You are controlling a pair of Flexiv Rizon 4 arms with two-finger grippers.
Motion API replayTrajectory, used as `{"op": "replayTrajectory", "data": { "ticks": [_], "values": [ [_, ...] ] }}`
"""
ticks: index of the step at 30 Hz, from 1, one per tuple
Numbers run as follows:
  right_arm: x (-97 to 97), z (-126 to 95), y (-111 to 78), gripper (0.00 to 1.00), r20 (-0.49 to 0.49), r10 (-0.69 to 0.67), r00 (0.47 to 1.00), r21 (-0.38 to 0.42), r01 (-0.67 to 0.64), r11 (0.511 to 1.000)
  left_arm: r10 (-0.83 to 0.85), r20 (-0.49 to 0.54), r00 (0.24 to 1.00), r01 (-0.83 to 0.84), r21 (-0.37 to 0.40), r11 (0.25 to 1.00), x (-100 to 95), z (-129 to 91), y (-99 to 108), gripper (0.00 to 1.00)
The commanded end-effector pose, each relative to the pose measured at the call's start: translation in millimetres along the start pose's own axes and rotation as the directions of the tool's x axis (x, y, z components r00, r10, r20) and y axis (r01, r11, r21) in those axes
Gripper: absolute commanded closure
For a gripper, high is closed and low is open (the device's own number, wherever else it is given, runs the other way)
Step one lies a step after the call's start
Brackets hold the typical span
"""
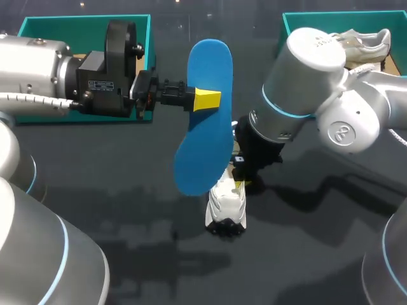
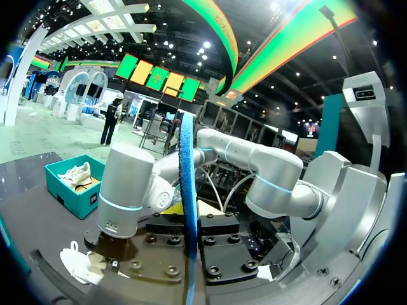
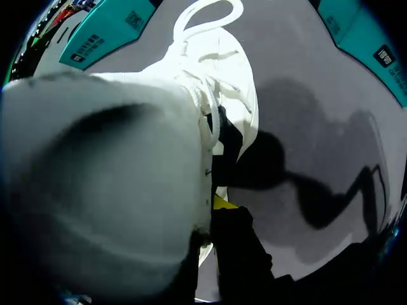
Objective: Take the shoe out of the shoebox, open the shoe tongue, remove and reinsert the insole, then place the shoe into the shoebox
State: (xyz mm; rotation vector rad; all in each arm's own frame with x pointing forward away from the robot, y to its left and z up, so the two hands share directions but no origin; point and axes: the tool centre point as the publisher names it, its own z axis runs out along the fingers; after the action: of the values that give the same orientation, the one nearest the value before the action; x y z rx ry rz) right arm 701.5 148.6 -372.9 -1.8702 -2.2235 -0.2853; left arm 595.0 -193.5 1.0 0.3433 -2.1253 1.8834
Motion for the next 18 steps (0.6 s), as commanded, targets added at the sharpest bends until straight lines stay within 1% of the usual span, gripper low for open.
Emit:
{"op": "replayTrajectory", "data": {
  "ticks": [1, 2, 3, 4, 6, 9, 12, 14, 15, 18],
  "values": [
    [-4.3, 6, 2.7, 0.71, -0.018, -0.006, 1.000, -0.001, 0.006, 1.000, 0.001, 0.000, 1.000, -0.001, 0.002, 1.000, -0.5, 2, 1, 1.00],
    [-4.4, 5, 2.8, 0.52, -0.018, -0.006, 1.000, -0.001, 0.006, 1.000, 0.001, 0.000, 1.000, -0.001, 0.002, 1.000, -0.5, 2, 1, 1.00],
    [-4.2, 4, 2.8, 0.11, -0.018, -0.006, 1.000, -0.001, 0.006, 1.000, 0.001, 0.000, 1.000, -0.001, 0.002, 1.000, -0.5, 2, 1, 1.00],
    [-3.9, 2, 2.5, 0.00, -0.015, 0.001, 1.000, -0.003, -0.001, 1.000, 0.001, 0.000, 1.000, -0.001, 0.002, 1.000, -0.5, 2, 1, 1.00],
    [-3.7, -1, 1.6, 0.00, -0.015, 0.006, 1.000, -0.008, -0.006, 1.000, 0.001, 0.000, 1.000, -0.001, 0.002, 1.000, -0.5, 2, 1, 1.00],
    [-2.4, -15, -3.0, 0.00, -0.047, 0.009, 0.999, -0.028, -0.010, 1.000, 0.001, 0.000, 1.000, -0.001, 0.002, 1.000, -0.5, 2, 1, 1.00],
    [-1.7, -27, -6.6, 0.00, -0.100, 0.002, 0.995, -0.032, -0.005, 0.999, 0.001, 0.000, 1.000, -0.001, 0.002, 1.000, -0.5, 2, 1, 1.00],
    [-2.9, -40, -8.6, 0.00, -0.164, -0.007, 0.986, -0.017, 0.004, 1.000, 0.001, 0.000, 1.000, -0.001, 0.002, 1.000, -0.5, 2, 1, 1.00],
    [-2.9, -46, -9.1, 0.00, -0.177, -0.029, 0.984, -0.002, 0.030, 1.000, 0.001, 0.000, 1.000, -0.001, 0.002, 1.000, -0.5, 2, 1, 1.00],
    [-2.9, -46, -9.1, 0.00, -0.177, -0.029, 0.984, -0.002, 0.030, 1.000, 0.001, 0.000, 1.000, -0.001, 0.002, 1.000, -0.5, 2, 1, 1.00]
  ]
}}
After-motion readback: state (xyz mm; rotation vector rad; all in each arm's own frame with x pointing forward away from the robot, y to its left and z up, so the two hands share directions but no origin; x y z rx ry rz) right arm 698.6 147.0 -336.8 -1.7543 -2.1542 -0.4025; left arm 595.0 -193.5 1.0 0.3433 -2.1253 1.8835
